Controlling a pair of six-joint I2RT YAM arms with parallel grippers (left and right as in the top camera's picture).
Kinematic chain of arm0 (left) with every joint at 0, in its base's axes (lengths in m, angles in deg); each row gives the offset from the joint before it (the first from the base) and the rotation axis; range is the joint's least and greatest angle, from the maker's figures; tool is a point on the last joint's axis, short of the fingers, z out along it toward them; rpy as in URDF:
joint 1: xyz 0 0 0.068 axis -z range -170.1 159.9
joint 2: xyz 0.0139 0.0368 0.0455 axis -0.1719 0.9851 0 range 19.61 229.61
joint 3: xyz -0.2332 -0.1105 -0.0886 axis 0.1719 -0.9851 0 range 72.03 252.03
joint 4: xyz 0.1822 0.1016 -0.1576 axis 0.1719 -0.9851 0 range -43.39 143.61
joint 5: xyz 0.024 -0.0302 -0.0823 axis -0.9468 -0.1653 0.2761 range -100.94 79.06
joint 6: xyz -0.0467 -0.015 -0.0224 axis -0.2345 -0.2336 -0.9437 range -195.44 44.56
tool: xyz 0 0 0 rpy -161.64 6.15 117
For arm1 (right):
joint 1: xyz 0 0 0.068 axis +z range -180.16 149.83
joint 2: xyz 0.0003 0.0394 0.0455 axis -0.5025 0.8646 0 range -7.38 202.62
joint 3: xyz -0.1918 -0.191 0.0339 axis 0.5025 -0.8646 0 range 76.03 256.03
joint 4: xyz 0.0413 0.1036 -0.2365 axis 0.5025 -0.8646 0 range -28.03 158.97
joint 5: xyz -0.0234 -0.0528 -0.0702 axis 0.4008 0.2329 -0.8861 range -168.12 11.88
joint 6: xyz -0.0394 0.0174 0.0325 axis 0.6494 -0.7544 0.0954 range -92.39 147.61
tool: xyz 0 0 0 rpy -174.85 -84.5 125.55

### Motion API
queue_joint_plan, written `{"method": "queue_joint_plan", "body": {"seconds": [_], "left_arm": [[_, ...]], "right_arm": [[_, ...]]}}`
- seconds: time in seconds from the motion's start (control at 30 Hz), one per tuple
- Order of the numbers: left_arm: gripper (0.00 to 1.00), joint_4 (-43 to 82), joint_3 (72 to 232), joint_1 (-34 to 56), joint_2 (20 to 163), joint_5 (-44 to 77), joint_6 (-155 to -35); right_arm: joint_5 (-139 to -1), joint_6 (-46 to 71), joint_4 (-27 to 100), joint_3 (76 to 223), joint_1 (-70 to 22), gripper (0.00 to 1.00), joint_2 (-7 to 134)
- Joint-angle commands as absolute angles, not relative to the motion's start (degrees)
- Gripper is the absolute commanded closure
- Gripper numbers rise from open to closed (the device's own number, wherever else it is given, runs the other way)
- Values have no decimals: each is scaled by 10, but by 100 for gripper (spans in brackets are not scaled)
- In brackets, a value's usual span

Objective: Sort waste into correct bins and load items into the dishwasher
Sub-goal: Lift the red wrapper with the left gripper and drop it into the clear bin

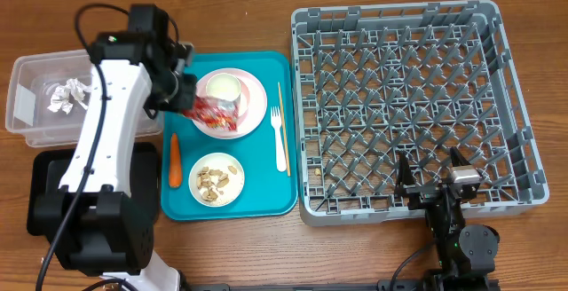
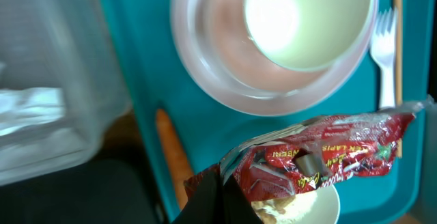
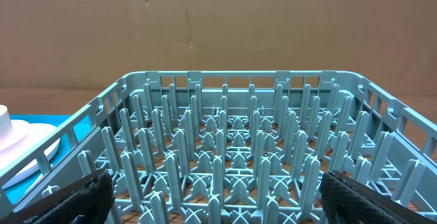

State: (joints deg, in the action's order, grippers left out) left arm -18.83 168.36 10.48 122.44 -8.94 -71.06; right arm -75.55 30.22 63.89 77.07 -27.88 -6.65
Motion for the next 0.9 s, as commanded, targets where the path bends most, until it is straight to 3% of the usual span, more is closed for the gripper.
{"method": "queue_joint_plan", "body": {"seconds": [0.0,0.47,0.87], "left_arm": [[96,-190,1728,80,1229,-158,-776],[96,-60,1708,-50,1231,-158,-838],[94,110,1606,-63,1232,-239,-781]], "right_arm": [[-755,304,643,765,-280,0,-71],[-754,304,643,765,-280,0,-71],[-754,304,643,765,-280,0,-71]]}}
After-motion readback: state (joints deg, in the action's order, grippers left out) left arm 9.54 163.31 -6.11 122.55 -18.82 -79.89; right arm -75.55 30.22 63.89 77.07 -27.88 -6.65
